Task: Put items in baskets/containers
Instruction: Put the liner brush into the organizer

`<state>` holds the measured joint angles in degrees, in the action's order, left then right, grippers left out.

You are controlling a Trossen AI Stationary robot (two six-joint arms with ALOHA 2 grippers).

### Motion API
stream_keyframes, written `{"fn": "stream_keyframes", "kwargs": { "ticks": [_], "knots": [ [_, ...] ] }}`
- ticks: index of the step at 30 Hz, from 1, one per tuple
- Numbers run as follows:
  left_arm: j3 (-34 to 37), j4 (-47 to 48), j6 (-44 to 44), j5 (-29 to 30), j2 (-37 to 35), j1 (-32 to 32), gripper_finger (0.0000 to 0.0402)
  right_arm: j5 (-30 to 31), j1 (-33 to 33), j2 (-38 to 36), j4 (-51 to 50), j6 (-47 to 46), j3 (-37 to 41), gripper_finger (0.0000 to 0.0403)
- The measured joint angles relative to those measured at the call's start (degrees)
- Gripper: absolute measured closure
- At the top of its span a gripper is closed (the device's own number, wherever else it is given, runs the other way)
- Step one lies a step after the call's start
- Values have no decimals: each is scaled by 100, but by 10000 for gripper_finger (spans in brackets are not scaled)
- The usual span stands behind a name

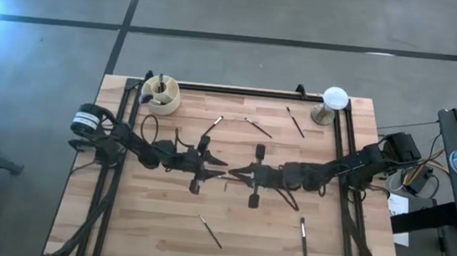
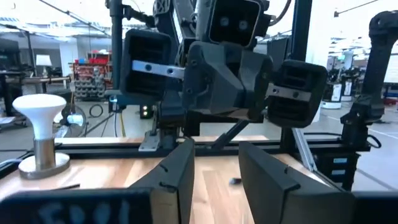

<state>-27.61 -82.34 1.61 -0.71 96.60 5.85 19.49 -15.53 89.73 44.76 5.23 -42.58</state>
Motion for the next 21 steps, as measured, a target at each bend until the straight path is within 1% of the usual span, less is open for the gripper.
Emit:
{"fn": "stream_keyframes", "kwargs": {
  "ticks": [7, 14, 18, 21],
  "knots": [
    [-126, 246, -8, -85, 0, 0, 282, -1, -4, 2, 135, 95, 1, 394],
    [-14, 454, -3, -95, -1, 4, 282, 0, -7, 2, -178, -15, 38, 394],
    [-14, 811, 64, -98, -2, 4, 282, 3, -7, 0, -580, -125, 42, 394],
    [-14, 1174, 151, -98, -4, 4, 282, 14, -4, -11, -1150, -507, 45, 394]
  ]
}}
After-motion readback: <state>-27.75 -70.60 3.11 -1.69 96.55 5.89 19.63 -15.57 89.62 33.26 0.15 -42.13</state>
